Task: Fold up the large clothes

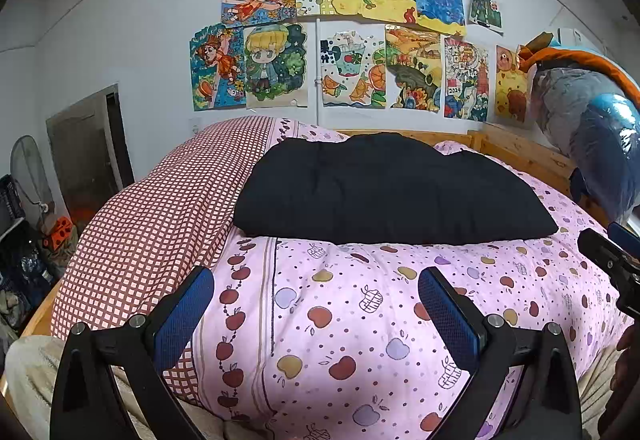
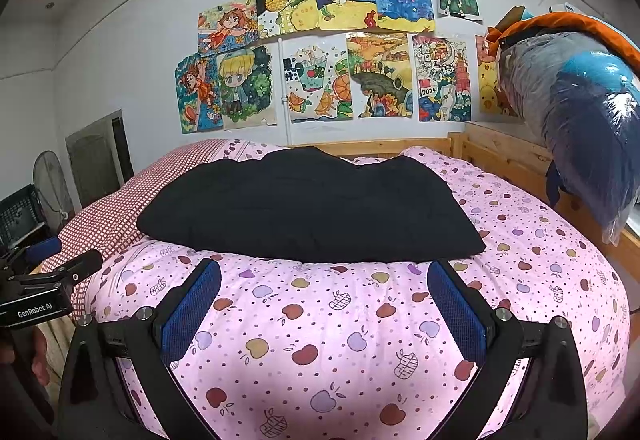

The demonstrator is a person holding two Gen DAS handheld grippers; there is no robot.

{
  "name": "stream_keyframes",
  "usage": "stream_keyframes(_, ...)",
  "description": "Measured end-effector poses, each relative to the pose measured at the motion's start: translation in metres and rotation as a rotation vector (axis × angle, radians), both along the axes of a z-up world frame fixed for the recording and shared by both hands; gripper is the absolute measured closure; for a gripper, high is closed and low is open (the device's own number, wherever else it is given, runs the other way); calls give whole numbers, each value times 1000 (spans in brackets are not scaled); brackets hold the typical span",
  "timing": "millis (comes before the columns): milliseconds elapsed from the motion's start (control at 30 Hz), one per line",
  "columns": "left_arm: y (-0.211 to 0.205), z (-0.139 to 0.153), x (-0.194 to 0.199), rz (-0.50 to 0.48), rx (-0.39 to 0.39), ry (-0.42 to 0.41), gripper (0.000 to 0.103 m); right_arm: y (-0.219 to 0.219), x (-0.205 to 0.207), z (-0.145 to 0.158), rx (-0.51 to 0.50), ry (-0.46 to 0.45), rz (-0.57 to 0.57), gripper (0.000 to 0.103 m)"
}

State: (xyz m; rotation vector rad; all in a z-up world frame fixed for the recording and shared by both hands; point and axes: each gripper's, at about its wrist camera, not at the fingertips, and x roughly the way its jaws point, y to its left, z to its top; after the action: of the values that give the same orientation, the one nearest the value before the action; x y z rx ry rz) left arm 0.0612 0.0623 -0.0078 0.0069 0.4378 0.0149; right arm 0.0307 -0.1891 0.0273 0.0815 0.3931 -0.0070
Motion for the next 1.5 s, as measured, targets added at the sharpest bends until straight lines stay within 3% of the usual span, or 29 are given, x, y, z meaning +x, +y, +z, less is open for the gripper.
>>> stream_keyframes(1500,0,0,2,-9,11,8,0,3,1,-1,3,3,-6,2)
